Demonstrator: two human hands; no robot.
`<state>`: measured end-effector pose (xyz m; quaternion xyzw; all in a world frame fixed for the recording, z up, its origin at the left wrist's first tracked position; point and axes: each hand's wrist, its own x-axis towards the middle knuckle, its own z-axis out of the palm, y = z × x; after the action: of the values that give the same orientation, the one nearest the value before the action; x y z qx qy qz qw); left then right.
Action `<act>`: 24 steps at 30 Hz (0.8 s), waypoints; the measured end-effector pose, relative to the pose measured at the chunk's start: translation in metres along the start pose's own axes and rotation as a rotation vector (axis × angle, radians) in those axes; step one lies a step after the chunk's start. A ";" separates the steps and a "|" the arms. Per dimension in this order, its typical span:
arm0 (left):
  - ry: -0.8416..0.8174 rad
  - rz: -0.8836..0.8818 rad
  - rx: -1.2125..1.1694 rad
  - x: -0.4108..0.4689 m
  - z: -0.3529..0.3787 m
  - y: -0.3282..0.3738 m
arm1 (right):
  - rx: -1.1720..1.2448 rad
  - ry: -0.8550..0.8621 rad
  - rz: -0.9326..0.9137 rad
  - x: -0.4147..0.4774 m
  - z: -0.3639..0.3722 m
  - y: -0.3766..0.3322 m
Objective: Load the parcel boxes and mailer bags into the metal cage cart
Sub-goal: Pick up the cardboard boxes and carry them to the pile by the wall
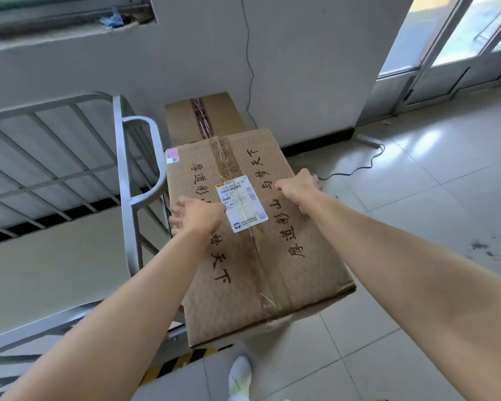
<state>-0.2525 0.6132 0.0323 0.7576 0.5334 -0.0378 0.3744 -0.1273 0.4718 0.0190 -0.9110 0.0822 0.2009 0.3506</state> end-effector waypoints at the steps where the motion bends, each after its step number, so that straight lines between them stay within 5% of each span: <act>1: -0.006 0.057 0.005 -0.006 -0.001 0.007 | 0.013 -0.005 -0.013 -0.004 -0.006 0.001; 5: -0.075 0.302 0.018 -0.046 0.010 0.043 | 0.141 0.039 -0.004 -0.028 -0.053 0.030; 11: -0.422 0.603 0.082 -0.130 0.079 0.092 | 0.357 0.126 0.198 -0.072 -0.145 0.131; 18: -0.904 0.978 0.377 -0.265 0.165 0.113 | 0.689 0.503 0.516 -0.162 -0.227 0.278; 24: -1.238 1.165 0.623 -0.342 0.226 0.073 | 0.878 0.776 0.827 -0.262 -0.212 0.372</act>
<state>-0.2606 0.1984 0.0649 0.8187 -0.2659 -0.3858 0.3321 -0.4077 0.0558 0.0476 -0.5860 0.6125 -0.0728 0.5254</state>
